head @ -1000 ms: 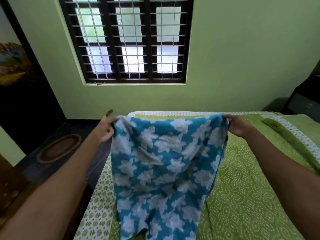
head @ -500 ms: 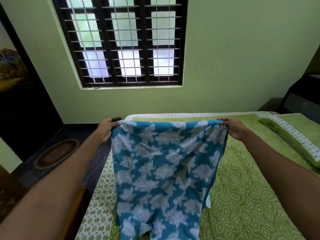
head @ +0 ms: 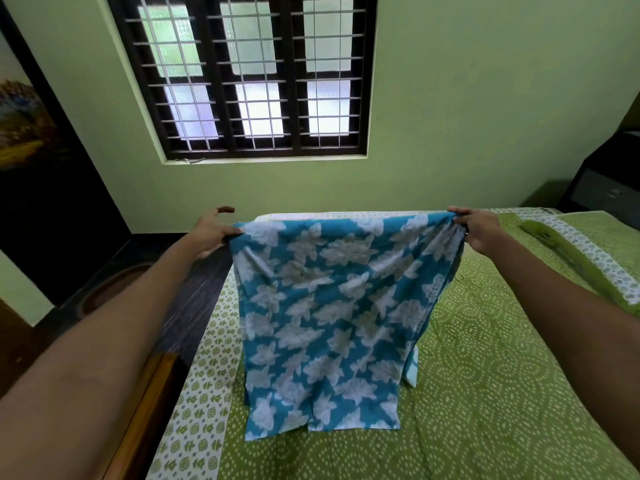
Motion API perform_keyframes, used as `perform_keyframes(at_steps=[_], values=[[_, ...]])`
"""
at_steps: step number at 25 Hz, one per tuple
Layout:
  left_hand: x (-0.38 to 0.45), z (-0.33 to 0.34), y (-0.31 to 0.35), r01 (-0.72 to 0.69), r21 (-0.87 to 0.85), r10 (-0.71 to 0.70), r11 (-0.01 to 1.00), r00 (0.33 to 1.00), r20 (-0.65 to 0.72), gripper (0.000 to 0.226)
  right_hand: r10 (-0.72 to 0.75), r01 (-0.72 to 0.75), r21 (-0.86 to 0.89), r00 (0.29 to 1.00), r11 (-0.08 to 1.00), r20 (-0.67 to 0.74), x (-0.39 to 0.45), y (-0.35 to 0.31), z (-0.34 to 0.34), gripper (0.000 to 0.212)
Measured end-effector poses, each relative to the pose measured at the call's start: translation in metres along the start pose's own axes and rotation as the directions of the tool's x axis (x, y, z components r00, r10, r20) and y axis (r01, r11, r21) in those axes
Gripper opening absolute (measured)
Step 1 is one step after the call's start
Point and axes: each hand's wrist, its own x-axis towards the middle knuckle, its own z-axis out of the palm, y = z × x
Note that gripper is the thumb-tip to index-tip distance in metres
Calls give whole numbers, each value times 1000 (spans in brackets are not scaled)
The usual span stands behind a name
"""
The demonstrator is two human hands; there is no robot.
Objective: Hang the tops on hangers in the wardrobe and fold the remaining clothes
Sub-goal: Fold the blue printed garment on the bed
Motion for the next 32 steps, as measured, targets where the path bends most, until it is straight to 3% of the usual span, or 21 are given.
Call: perform_keyframes(at_steps=[3,7,10,12,18,24,27,29,30,31,32], values=[[3,5,-4,-33,1,33,999,997,-68,21,5,-4,-47,1000,999,22,-1,4,-3,32],[3,8,8,-141,149,156,979,984,-89,43,1,9,-117,996,993,88,-11,-3,-9,47],[7,3,28,-244,183,277,952,943,-185,44,-82,83,-2,982,997,168,-16,-28,-11,45],[9,3,44,-272,181,301,945,941,-154,44,-116,100,98,978,990,172,-16,-45,-11,40],[4,6,50,-267,419,337,868,936,-102,41,-92,86,46,986,995,141,-12,-57,-23,40],[5,6,42,-207,633,259,746,966,10,31,-46,70,-190,991,979,125,-23,-49,-28,46],[9,7,44,-222,727,252,650,965,71,19,-134,162,-344,986,925,103,-22,-41,-33,38],[15,6,45,-218,745,310,631,951,16,18,-315,323,-506,943,800,104,-27,-42,-28,21],[18,7,42,-202,707,356,678,931,-76,20,-374,385,-578,916,719,144,-33,-44,-23,14],[22,8,39,-181,615,385,768,897,-218,22,-357,427,-581,903,693,238,-39,-48,-17,9],[20,11,37,-161,412,331,897,863,-382,20,-251,435,-520,887,735,387,-48,-54,-10,8]])
